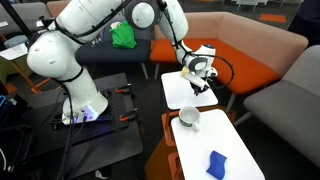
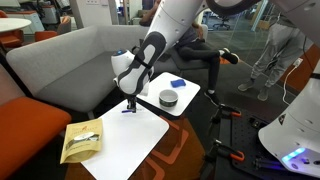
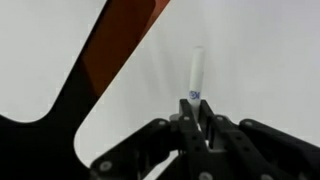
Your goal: Remove the marker and put it on the left table
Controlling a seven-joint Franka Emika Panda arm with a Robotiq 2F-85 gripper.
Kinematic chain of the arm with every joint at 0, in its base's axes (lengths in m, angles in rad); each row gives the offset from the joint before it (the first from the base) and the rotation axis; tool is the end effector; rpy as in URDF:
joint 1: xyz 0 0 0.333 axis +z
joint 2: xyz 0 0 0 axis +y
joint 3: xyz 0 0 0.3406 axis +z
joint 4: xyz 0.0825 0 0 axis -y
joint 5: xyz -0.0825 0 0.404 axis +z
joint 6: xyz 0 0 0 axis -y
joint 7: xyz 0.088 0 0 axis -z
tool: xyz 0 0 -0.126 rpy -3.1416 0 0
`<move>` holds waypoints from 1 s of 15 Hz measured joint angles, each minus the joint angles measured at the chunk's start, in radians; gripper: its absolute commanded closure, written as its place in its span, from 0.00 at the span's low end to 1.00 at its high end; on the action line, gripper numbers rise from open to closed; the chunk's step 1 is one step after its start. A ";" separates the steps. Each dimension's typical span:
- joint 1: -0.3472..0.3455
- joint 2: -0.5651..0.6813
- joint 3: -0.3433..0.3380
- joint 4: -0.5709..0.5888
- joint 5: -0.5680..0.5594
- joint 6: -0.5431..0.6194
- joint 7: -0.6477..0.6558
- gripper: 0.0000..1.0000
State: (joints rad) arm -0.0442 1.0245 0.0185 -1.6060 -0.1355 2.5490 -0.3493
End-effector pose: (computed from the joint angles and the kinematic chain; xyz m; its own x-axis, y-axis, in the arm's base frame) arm 0.6807 -0.0178 -0.0052 0.9048 0.4149 -0.0955 0.4184 -0.9081 0.0189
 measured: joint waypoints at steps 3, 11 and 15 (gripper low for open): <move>0.000 0.014 0.001 0.016 -0.038 0.000 -0.048 0.54; -0.071 -0.061 0.048 -0.023 -0.017 0.009 -0.070 0.00; -0.088 -0.208 0.031 -0.150 0.025 -0.060 0.050 0.00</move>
